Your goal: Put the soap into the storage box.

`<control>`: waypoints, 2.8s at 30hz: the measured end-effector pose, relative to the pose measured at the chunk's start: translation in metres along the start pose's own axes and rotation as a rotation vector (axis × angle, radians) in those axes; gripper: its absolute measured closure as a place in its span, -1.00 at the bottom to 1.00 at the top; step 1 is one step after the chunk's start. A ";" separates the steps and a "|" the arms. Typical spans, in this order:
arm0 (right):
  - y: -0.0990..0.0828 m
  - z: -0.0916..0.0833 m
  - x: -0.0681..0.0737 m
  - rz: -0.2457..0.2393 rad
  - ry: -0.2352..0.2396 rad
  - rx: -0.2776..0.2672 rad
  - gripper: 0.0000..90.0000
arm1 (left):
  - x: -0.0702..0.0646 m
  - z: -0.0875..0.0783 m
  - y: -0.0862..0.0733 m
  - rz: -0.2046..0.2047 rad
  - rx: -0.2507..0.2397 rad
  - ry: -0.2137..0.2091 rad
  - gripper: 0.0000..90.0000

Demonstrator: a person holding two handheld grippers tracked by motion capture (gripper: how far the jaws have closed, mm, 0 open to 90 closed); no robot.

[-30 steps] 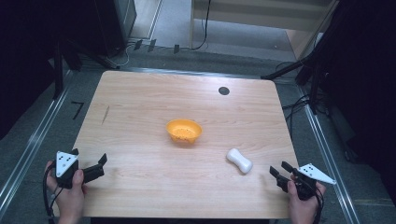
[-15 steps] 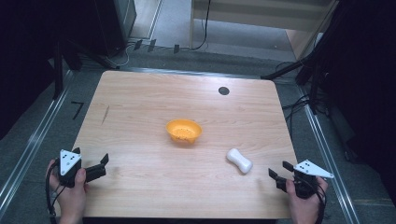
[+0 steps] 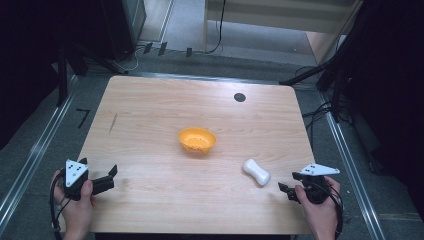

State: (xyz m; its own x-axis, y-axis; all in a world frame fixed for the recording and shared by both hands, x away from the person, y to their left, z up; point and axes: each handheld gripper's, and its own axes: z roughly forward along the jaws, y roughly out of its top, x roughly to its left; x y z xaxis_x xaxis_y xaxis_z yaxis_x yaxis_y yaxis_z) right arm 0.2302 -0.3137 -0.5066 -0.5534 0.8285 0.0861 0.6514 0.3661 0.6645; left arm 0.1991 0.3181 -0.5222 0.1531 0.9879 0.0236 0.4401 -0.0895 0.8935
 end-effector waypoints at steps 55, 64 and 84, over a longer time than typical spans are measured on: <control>0.083 0.066 0.041 -0.102 0.063 0.323 -0.30 | -0.001 0.002 0.001 0.022 0.019 -0.034 -1.00; 0.084 0.077 0.042 -0.104 0.067 0.365 -0.22 | 0.000 0.002 0.001 0.022 0.018 -0.038 -1.00; 0.084 0.086 0.044 -0.155 0.026 0.401 0.00 | 0.000 0.002 0.001 0.022 0.019 -0.036 -1.00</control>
State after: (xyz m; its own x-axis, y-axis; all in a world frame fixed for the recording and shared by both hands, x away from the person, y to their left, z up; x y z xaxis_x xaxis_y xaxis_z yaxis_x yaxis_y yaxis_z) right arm 0.3047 -0.2102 -0.5108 -0.6703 0.7415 0.0300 0.7067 0.6255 0.3305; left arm 0.2011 0.3174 -0.5223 0.1945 0.9805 0.0270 0.4529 -0.1141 0.8842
